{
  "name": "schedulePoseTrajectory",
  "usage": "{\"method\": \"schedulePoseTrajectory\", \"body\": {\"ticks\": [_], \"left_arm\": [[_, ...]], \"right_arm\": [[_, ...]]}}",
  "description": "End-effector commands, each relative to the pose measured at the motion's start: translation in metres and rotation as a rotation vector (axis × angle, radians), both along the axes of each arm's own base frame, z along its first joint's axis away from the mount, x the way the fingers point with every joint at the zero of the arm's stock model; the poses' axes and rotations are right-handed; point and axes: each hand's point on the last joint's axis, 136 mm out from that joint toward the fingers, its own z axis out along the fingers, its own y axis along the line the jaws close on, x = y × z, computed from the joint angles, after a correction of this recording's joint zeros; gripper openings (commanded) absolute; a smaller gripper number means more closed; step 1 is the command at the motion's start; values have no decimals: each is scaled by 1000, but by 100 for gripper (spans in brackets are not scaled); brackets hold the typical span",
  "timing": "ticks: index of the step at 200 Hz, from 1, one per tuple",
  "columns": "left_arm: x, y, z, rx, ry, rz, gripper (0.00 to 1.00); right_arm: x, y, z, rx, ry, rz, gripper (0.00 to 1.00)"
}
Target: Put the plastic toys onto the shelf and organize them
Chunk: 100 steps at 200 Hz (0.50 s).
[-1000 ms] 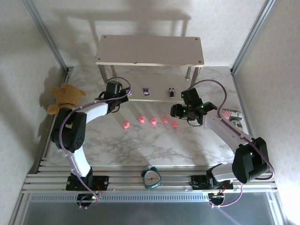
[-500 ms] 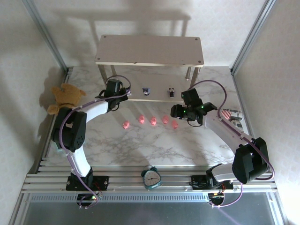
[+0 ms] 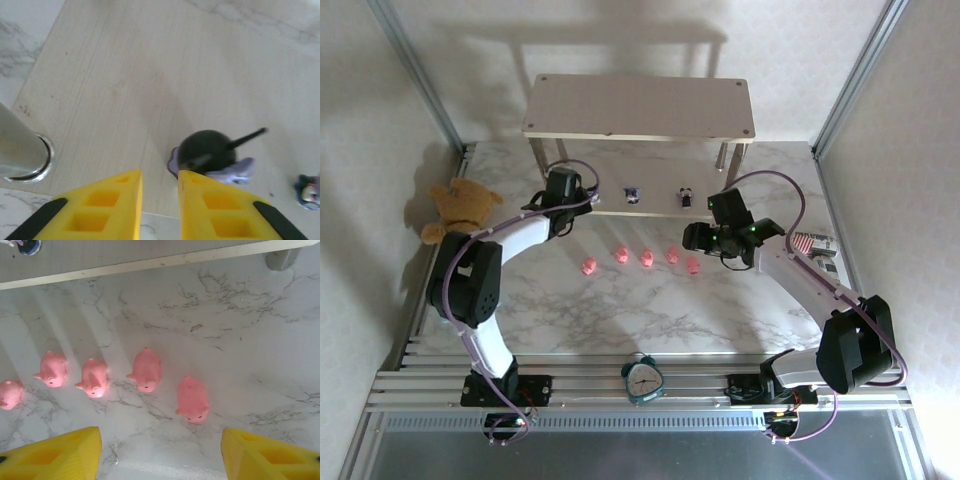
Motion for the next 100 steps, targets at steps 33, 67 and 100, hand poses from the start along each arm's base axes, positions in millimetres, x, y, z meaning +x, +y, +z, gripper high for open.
{"method": "schedulePoseTrajectory", "body": {"ticks": [33, 67, 100], "left_arm": [[-24, 6, 39, 44, -61, 11, 26], [-54, -11, 63, 76, -115, -49, 26], [-88, -14, 92, 88, -181, -82, 30]], "right_arm": [[-8, -13, -9, -56, 41, -24, 66], [-20, -24, -26, -108, 99, -41, 66], [-32, -28, -46, -147, 162, -44, 66]]}}
